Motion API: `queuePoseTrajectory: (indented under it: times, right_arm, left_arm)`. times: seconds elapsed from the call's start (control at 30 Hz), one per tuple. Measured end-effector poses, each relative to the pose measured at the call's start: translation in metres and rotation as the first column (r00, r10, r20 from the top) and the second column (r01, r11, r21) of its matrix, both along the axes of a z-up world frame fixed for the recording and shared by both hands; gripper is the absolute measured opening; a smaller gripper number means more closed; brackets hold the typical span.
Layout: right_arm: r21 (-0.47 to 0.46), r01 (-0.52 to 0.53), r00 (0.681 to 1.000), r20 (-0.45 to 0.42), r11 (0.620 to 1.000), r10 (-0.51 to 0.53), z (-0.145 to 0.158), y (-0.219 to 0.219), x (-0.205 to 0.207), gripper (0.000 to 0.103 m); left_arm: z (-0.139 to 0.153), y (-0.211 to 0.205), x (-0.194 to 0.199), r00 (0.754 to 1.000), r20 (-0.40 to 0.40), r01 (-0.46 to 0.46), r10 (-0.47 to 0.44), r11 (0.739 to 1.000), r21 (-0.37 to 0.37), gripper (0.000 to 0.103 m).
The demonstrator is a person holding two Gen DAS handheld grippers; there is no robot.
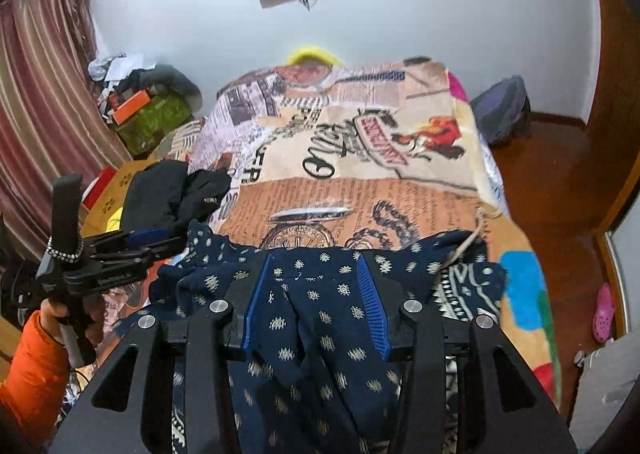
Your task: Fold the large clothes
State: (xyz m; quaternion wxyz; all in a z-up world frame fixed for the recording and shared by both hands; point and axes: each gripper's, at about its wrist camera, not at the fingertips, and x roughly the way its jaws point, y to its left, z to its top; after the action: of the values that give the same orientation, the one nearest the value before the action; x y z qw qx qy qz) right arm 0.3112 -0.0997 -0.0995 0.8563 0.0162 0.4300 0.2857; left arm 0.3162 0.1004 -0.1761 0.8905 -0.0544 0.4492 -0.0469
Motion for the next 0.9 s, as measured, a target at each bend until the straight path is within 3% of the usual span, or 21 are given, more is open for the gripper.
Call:
queuePoseTrajectory:
  times: [0.17,0.4,0.67,0.9]
  right_arm:
    - [-0.021,-0.027,0.998,-0.056,0.999,0.026,-0.019,0.008,0.006,0.04]
    - [-0.082,-0.121,0.988,-0.109,0.989,0.112,-0.039,0.018,-0.012,0.04]
    - [-0.158,-0.172,0.984,-0.075,0.972,0.162,-0.043,0.018,-0.052,0.04]
    - [-0.217,-0.142,0.99,-0.046,0.966,0.135,-0.051,0.006,-0.075,0.046]
  left_arm:
    - [-0.025,-0.012,0.01,0.996,-0.076,0.035,-0.036,0.999,-0.018,0.051]
    - [-0.011,-0.042,-0.018,0.989,-0.027,0.146,-0.146,0.989,-0.023,0.051]
    - [-0.001,-0.075,-0.056,0.977,-0.015,0.215,-0.215,0.977,-0.006,0.051]
    - [-0.026,-0.086,-0.085,0.976,-0.078,0.204,-0.201,0.979,0.026,0.054]
